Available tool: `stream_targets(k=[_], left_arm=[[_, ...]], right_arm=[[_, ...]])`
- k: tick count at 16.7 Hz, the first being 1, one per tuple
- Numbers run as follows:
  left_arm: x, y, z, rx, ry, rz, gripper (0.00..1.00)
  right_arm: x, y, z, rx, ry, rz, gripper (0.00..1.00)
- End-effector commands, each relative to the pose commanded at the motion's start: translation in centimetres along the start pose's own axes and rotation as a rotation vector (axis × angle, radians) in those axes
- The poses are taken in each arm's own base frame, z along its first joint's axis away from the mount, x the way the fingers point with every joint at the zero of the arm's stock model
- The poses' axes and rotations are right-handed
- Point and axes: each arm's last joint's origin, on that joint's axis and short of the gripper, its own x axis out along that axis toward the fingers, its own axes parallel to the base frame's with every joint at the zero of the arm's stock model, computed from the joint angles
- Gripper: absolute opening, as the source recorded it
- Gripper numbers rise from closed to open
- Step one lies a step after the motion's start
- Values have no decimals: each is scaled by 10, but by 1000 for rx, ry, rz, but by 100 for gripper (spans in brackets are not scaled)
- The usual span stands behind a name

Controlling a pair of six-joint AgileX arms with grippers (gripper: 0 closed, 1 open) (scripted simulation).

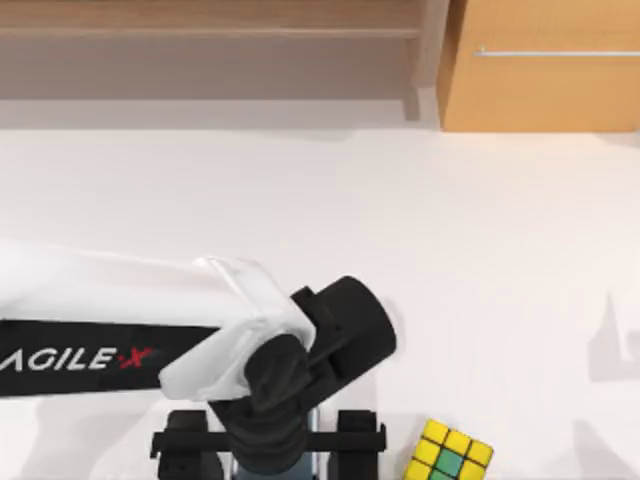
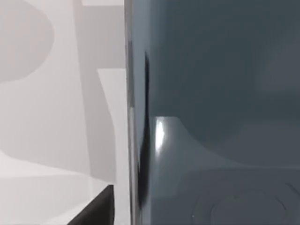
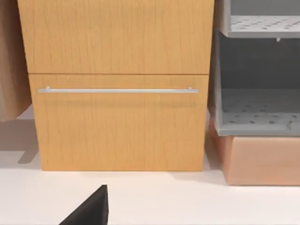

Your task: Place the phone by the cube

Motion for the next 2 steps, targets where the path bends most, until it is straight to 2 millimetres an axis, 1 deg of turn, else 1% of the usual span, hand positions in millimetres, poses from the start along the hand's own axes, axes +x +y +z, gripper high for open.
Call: stream_targets(k=[2], left_arm=[[0,0,0,0,0,0,100]], right_arm=[[0,0,0,0,0,0,100]])
